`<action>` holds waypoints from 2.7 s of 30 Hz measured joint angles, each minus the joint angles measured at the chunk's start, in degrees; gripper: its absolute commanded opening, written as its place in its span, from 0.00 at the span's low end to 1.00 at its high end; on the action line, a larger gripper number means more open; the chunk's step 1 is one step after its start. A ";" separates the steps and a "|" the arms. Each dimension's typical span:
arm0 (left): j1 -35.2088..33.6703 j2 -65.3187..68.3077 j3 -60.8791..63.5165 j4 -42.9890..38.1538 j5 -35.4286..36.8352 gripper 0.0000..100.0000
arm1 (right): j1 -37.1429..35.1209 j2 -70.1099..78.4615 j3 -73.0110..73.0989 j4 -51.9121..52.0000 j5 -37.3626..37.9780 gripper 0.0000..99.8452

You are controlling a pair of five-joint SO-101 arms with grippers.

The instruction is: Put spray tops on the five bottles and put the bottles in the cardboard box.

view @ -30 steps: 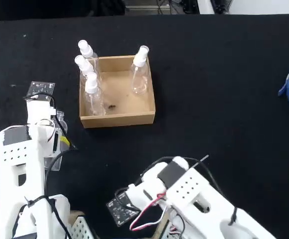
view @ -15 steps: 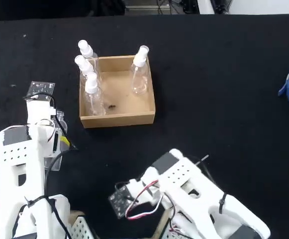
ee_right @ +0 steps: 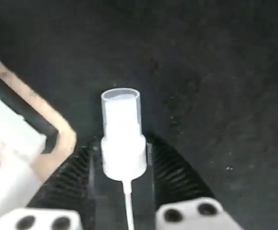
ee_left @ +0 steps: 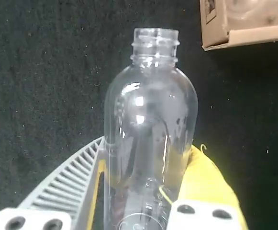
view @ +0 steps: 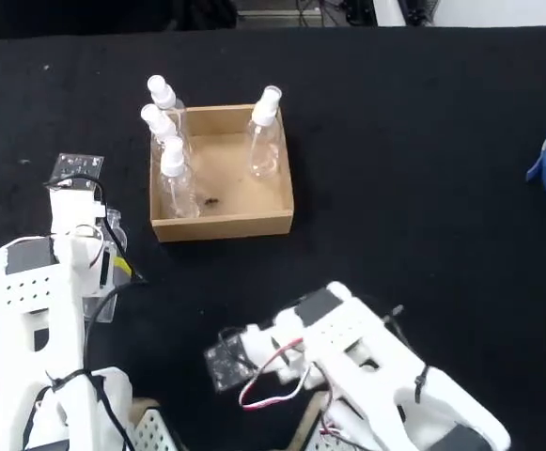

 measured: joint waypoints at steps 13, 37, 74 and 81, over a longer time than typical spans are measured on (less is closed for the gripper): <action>5.98 -8.79 -1.32 0.00 0.09 0.03 | 24.97 0.09 -40.79 9.85 -41.05 0.01; 41.23 -55.21 23.38 -11.96 9.58 0.03 | 25.49 0.09 -79.12 9.85 -92.92 0.01; 41.41 -62.07 44.92 -49.23 14.42 0.03 | 10.29 -3.78 -70.77 -18.73 -100.13 0.01; 41.23 -62.07 44.92 -49.23 14.42 0.03 | 10.29 -4.13 -57.67 -28.75 -99.08 0.01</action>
